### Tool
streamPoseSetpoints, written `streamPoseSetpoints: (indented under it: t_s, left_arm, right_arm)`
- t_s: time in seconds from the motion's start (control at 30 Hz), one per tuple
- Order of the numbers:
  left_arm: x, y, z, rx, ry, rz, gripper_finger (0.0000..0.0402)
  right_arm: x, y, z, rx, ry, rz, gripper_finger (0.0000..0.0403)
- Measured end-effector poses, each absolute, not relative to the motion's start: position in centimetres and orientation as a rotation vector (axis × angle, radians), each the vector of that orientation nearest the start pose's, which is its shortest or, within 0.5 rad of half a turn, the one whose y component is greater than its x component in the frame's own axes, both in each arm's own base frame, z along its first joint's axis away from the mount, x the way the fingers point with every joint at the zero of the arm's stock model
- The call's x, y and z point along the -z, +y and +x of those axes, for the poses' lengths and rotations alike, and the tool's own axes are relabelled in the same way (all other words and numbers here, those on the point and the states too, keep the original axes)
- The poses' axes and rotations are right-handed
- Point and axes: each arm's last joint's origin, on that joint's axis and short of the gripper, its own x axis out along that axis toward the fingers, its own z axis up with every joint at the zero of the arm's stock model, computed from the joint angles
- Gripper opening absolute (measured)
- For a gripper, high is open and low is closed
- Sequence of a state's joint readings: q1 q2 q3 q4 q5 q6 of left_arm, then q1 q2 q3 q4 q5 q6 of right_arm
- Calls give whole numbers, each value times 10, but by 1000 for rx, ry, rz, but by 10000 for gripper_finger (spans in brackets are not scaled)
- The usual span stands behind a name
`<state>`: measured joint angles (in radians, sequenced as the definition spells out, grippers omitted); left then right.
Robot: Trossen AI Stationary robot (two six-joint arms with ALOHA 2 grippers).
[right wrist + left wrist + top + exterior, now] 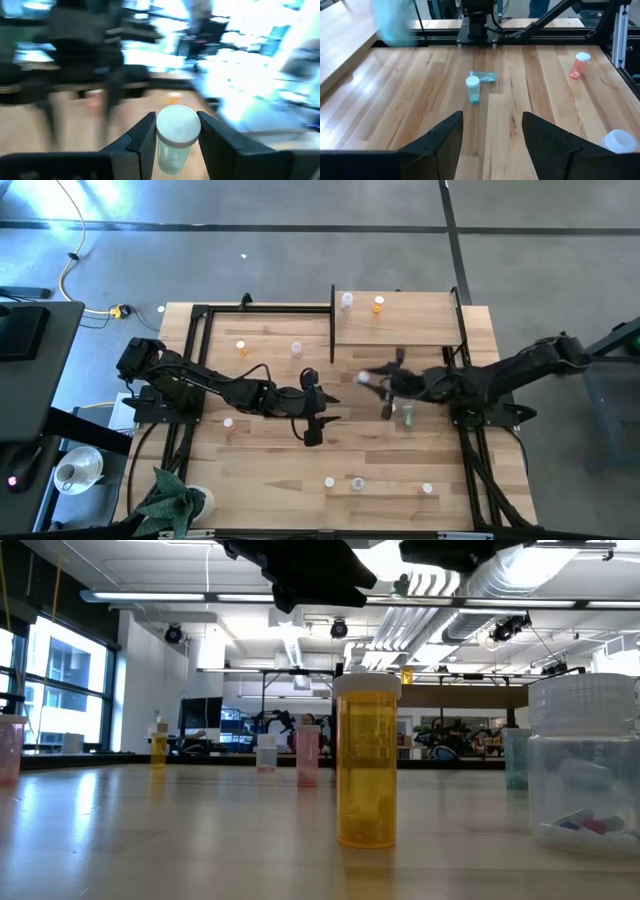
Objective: Pick and place medicine bottles onto shelf by color
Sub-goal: Put the bottom left blue pill bottle on the shelf
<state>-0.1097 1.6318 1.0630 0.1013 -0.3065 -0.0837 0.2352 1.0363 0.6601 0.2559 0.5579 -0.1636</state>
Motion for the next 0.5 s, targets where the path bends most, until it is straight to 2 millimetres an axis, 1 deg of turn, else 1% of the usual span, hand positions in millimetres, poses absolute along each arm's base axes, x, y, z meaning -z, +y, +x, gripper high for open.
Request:
streamPoseSetpoints:
  t_s: [0.1,0.23,0.37,0.5]
  left_arm:
    - [-243,-31,359,-212,449,15,191]
    - [-243,-31,359,-212,449,15,191]
    - [-243,-31,359,-212,448,15,191]
    - [-243,-31,359,-212,448,13,191]
  right_arm:
    - [-297,30,211,487,115,-248,123]
    - [-312,15,194,673,71,-235,123]
    - [-322,-6,180,837,47,-217,123]
    - [-326,-31,170,995,25,-170,123]
